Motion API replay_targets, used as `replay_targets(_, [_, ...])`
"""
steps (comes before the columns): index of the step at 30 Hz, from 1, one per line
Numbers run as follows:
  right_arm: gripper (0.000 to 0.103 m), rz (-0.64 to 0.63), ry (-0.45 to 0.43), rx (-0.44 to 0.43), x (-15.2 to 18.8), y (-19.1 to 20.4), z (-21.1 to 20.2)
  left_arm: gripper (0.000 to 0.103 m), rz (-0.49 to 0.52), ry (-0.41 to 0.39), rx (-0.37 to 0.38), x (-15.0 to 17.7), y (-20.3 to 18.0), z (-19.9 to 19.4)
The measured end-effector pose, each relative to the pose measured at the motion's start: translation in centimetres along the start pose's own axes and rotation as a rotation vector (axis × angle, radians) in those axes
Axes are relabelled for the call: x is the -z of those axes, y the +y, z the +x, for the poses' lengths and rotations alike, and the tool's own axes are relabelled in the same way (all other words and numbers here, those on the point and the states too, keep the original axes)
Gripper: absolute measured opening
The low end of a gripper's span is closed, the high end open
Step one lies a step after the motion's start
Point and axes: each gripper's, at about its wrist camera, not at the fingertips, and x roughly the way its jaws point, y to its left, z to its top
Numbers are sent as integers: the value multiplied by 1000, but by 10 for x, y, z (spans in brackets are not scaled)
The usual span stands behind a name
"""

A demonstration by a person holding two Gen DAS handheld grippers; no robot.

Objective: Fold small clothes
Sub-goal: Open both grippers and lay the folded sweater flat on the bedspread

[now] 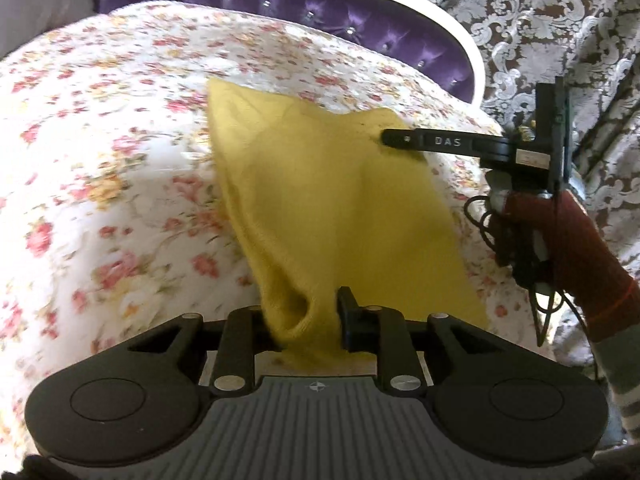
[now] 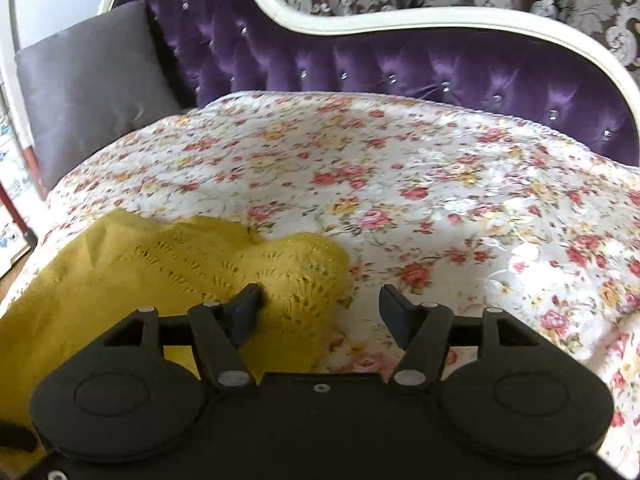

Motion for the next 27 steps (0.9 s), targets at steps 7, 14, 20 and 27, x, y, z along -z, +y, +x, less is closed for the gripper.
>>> replay_targets(7, [68,-2,-105,90,15,4,-27,36,89,-9,-126,11,-3,-26])
replay_targets(14, [71,36,-145,38,25,2,-70,36,126,-66,35,-9,-11,-56])
replay_targets(20, [71,25,-85,-35,40,21,-90,41,188,-145,-27,-43,-23,-40])
replay_targets(27, [71,-85,89,-24,76,44,-84,42,212,-34,-122,-22,-8,-2])
